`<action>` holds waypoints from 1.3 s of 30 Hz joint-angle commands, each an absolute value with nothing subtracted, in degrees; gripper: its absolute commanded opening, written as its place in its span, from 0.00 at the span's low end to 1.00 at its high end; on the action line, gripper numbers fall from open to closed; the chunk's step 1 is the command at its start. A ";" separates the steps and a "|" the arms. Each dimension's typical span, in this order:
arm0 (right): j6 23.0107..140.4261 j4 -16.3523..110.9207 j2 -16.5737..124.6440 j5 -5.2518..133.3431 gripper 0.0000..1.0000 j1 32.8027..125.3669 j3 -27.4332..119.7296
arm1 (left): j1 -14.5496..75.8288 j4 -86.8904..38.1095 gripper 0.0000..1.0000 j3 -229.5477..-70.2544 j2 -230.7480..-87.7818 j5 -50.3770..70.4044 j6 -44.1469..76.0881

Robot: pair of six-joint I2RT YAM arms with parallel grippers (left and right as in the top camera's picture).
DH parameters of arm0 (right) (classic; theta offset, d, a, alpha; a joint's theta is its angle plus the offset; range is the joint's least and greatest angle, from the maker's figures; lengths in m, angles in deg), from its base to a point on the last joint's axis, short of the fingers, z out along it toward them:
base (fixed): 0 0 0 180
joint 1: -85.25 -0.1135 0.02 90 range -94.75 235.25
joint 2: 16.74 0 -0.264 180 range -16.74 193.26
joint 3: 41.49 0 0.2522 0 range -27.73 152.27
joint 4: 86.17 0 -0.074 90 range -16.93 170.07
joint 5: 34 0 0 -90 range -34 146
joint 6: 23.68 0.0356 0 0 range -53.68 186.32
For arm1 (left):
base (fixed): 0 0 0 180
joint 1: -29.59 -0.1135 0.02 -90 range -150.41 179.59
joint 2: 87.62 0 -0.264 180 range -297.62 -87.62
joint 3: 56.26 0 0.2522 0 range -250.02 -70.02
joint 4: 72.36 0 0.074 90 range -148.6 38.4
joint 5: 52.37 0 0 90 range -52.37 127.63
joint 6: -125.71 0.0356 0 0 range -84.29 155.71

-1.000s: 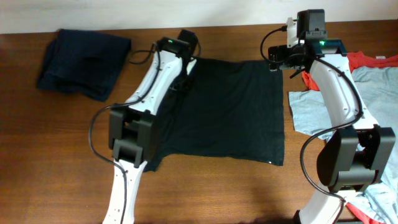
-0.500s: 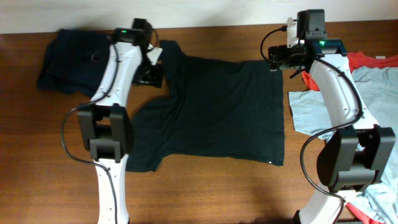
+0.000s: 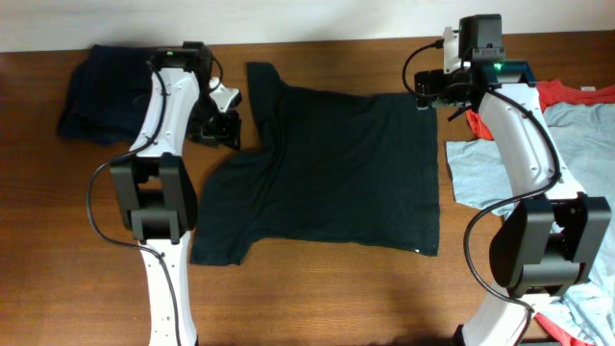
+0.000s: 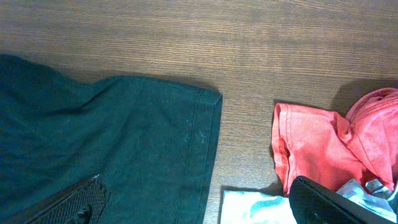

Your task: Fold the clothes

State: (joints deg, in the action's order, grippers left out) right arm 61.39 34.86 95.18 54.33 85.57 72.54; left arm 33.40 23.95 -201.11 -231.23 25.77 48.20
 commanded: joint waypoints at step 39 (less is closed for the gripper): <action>61.48 34.79 95.27 54.20 0.99 85.30 72.56 | 33.12 21.67 0.01 -192.30 -232.04 55.94 30.95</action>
State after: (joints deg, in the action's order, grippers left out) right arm 61.37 34.81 95.18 54.33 85.57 72.54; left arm 33.91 21.52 -193.22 -231.21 49.23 34.84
